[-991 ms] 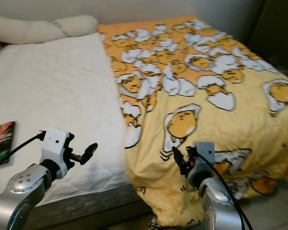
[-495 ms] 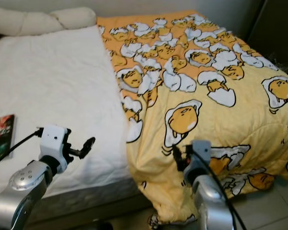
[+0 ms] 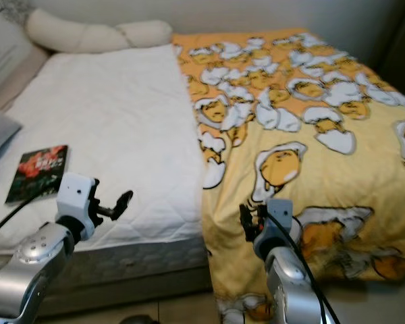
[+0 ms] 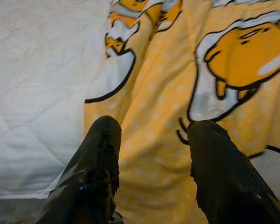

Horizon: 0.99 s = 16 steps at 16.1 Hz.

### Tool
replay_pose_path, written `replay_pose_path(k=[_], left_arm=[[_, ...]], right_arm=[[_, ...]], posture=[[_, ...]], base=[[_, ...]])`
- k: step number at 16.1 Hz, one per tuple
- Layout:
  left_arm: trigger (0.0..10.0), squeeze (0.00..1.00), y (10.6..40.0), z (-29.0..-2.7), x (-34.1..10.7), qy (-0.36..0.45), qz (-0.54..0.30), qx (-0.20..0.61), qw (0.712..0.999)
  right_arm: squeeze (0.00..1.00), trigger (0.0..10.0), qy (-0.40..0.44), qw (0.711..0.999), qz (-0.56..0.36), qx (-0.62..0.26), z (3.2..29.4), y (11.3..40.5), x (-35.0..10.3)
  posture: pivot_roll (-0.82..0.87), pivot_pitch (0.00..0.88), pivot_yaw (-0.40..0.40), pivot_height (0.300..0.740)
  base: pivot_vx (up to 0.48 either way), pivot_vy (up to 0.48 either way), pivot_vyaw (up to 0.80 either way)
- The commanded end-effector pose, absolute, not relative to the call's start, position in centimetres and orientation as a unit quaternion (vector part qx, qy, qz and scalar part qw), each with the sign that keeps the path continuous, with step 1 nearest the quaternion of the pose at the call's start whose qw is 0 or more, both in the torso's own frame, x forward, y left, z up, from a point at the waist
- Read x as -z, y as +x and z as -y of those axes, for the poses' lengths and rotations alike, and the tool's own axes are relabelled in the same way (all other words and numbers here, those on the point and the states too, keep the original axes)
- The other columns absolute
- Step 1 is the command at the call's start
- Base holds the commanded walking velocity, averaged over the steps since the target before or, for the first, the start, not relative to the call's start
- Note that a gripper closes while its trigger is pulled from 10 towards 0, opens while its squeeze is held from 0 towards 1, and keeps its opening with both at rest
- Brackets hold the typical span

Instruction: Clean up the room

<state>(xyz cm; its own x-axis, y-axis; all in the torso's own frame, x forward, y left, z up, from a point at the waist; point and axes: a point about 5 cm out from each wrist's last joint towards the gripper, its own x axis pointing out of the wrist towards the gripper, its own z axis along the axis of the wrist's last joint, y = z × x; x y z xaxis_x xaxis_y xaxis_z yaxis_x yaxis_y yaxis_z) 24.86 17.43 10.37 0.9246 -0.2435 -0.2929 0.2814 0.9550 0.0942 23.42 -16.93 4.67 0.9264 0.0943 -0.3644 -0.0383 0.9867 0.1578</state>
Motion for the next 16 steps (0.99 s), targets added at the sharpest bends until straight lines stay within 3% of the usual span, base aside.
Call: replay_pose_path(k=[1,10,16], left_arm=[[10.0,0.0,25.1,-17.4,-10.7,0.074,-0.133,0.137,0.979],[10.0,0.0,24.4,-18.5,-11.0,0.068,-0.113,0.078,0.988],[10.0,0.0,24.7,-19.1,-11.3,0.073,-0.108,0.058,0.99]], right_arm=[[0.0,10.0,0.078,0.979,-0.187,-0.029,17.1,23.6,-4.7],[0.0,10.0,0.048,0.992,-0.115,-0.03,17.1,24.4,-6.5],[0.0,10.0,0.051,0.991,-0.118,-0.037,16.3,25.1,-6.3]], posture=[[-0.06,0.0,0.042,0.74],[-0.02,0.0,-0.002,0.74],[-0.01,0.0,-0.009,0.74]], base=[[0.0,0.0,0.0],[0.0,0.0,0.0],[0.0,-0.319,0.0]])
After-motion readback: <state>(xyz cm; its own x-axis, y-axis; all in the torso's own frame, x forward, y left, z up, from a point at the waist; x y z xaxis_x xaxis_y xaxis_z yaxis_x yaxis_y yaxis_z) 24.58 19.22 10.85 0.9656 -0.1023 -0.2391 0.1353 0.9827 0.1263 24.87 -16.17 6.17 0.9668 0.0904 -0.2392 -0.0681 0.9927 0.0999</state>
